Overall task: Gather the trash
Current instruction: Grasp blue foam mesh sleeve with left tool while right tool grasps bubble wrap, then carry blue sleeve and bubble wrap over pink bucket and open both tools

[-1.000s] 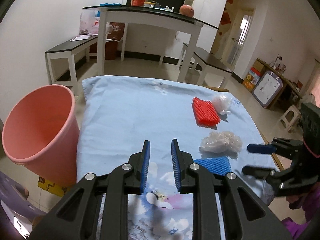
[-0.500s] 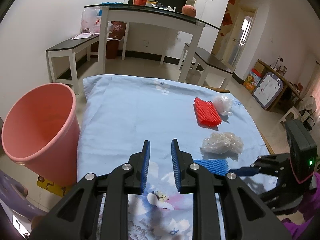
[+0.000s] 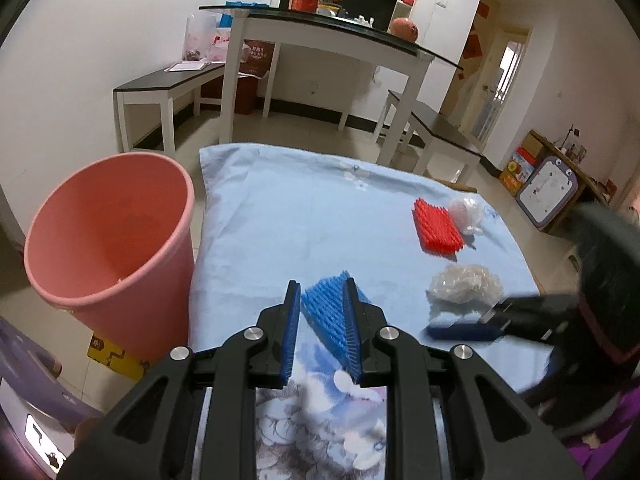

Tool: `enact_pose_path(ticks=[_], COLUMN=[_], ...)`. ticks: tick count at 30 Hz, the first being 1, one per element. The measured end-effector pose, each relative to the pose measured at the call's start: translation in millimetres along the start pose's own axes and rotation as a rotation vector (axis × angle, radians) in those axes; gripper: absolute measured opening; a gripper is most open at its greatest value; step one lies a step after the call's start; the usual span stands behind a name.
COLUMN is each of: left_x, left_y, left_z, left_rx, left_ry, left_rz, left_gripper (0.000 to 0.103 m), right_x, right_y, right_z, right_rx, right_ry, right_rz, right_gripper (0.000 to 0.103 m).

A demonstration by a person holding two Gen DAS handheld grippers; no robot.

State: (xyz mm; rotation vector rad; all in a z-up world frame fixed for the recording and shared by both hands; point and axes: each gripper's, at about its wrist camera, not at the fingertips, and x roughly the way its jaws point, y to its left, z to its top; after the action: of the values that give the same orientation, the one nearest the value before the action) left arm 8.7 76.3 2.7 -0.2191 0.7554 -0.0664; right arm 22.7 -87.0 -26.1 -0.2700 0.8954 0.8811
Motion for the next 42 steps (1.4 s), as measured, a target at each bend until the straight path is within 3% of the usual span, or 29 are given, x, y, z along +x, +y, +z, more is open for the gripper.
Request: enact_pose_path(ticks=[5,10,16,20,22,28,32,35,36,38,40,42], left_x=[16.1,35.4,43.7,45.9,47.9,62.0,65.1,66.8,67.1,68.6,71.4,69.8], left_y=[-15.1,-29.4,-30.4,-23.0,-22.0,-21.9,-29.3,-32.5,-33.0,-33.6,-33.6,-34.3], left_z=[-9.3,-17.8,-27.2,-28.2,-27.1,-25.8,-26.1,-25.7,-25.6,-24.9,-23.6,-22.5], left_rx=[0.024,0.042,0.011,-0.064,-0.099,-0.118,-0.086,-0.078,-0.081,-0.081,-0.078,-0.068], left_ry=[0.086,0.174,0.224,0.243,0.251,0.298,0.295,0.288,0.283,0.273,0.265,0.249], left_rz=[-0.036,-0.05,-0.048,-0.062,-0.063,0.04,0.065,0.068,0.061,0.062,0.055,0.054], left_gripper=[0.021,0.021,0.021,0.021,0.021,0.021,0.021,0.021,0.021,0.021,0.007,0.006], right_x=[-44.0,-57.6,-45.8,-42.0,-42.0,-31.2,-26.9,-18.0,-15.8,-14.1,-14.3,-17.2], right_y=[-47.9,-96.0,-117.3,-115.3,-115.8,-121.4,-118.2,-113.4,-111.7,-107.9,-103.8,-99.8], right_z=[-16.3,-32.8,-45.5,-41.3,-39.6,-39.0,-40.3,-42.4,-42.9,-43.6,-43.2,-41.4], right_rx=[0.087,0.19,0.218,0.206,0.197,0.205,0.198,0.2,0.203,0.212,0.214,0.217], right_ry=[-0.044,-0.046,-0.017,-0.037,-0.045,-0.029,-0.023,0.01,0.018,0.017,0.015,0.001], right_rz=[-0.195,-0.28,-0.26,-0.225,-0.217,-0.222,-0.198,-0.187,-0.184,-0.187,-0.173,-0.166], right_gripper=[0.051,0.052,0.053,0.053,0.058,0.059,0.059,0.039,0.027,0.025,0.022,0.021])
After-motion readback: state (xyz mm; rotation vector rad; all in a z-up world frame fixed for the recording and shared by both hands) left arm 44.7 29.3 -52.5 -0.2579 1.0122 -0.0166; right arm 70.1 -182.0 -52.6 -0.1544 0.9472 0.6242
